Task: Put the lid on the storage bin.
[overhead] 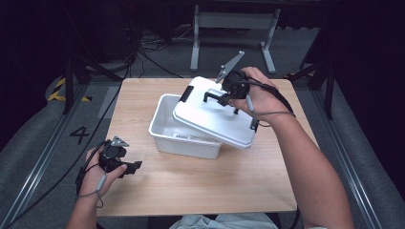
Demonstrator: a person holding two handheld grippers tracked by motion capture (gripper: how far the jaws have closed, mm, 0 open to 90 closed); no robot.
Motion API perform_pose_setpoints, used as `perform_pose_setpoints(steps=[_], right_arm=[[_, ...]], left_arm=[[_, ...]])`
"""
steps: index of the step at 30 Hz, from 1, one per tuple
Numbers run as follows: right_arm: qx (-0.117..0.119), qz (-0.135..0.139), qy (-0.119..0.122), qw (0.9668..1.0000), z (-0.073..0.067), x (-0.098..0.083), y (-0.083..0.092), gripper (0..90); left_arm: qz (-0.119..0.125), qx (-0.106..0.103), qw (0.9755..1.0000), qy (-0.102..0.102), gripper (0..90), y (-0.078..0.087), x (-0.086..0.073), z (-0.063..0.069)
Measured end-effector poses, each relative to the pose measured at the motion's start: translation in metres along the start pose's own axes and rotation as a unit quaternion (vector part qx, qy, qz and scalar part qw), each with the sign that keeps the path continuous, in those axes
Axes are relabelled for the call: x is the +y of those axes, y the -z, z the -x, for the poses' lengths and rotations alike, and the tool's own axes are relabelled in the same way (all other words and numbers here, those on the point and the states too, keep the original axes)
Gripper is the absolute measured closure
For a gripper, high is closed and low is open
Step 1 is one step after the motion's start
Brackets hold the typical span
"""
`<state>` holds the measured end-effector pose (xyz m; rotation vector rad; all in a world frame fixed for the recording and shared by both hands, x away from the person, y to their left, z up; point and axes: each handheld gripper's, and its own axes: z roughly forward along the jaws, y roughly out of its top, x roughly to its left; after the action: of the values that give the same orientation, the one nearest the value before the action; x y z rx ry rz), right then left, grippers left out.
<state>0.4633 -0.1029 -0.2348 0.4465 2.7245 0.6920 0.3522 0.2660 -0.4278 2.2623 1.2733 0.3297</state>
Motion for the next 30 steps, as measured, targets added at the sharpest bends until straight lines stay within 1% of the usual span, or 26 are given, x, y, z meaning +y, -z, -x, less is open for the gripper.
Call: perform_pose_setpoints(steps=[4, 7, 13, 16, 21, 23, 25, 28, 30], right_arm=[[0.01, 0.001, 0.009, 0.9999, -0.002, 0.01, -0.009, 85.0], [0.012, -0.001, 0.014, 0.9998, -0.003, 0.014, -0.013, 85.1], [0.019, -0.006, 0.034, 0.9992, -0.007, 0.03, -0.025, 85.1], [0.023, -0.006, 0.039, 0.9989, -0.008, 0.036, -0.029, 85.1], [0.027, -0.008, 0.049, 0.9984, -0.009, 0.044, -0.037, 85.0], [0.025, -0.012, 0.052, 0.9983, -0.01, 0.046, -0.041, 85.0], [0.027, -0.011, 0.052, 0.9982, -0.011, 0.049, -0.044, 85.0], [0.026, -0.01, 0.061, 0.9978, -0.011, 0.052, -0.049, 85.0], [0.03, -0.013, 0.06, 0.9977, -0.012, 0.054, -0.053, 85.0]], left_arm=[[0.002, 0.001, 1.0, -0.001, 25.3, 0.0, 0.0, 0.0], [0.005, 0.002, 1.0, 0.0, 25.3, 0.0, -0.001, 0.0], [0.004, 0.002, 1.0, 0.003, 25.3, 0.001, -0.002, -0.001], [0.003, 0.005, 1.0, 0.007, 25.3, 0.001, -0.003, 0.0], [0.003, 0.002, 1.0, 0.004, 25.3, 0.0, -0.002, 0.0], [0.002, 0.002, 1.0, 0.004, 25.3, 0.0, -0.002, 0.0], [0.002, 0.001, 1.0, 0.001, 25.3, 0.0, -0.001, -0.001], [0.003, 0.001, 1.0, 0.002, 25.3, 0.0, 0.0, -0.001], [0.002, 0.001, 1.0, 0.002, 25.3, -0.001, 0.0, -0.001]])
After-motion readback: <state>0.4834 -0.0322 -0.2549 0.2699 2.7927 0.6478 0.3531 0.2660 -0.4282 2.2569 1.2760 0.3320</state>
